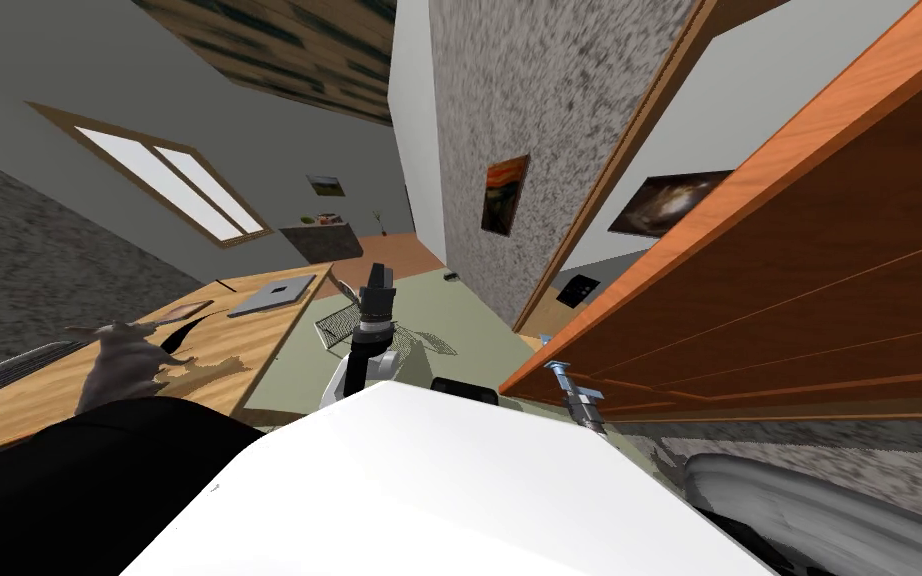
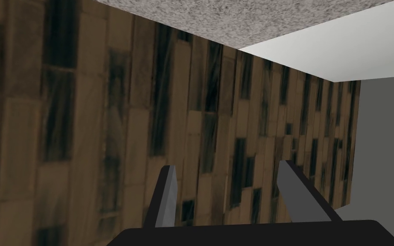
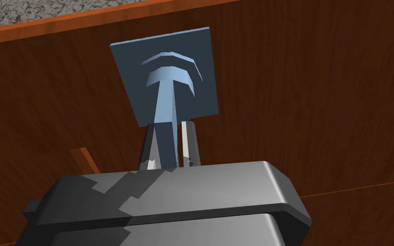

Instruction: Pull the door open

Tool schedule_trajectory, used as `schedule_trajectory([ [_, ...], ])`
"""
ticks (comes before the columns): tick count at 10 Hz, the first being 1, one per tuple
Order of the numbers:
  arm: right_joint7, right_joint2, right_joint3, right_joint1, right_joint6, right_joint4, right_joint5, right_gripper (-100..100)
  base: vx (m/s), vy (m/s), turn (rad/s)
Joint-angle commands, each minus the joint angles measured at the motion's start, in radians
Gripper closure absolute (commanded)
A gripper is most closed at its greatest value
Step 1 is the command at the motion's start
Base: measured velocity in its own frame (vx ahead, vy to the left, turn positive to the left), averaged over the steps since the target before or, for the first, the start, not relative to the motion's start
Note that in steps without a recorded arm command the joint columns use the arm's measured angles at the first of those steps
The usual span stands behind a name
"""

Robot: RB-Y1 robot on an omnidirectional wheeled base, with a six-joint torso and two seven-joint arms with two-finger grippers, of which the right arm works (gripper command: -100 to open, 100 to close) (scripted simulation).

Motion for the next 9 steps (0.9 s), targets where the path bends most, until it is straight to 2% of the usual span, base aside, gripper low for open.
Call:
schedule_trajectory([
  [1,-0.001,-0.001,0.001,0.007,-0.007,-0.003,-0.001,100,-0.174,-0.051,0.156],
  [9,-0.014,-0.015,0.009,0.023,-0.082,0.051,-0.006,100,-0.200,-0.065,0.170],
])
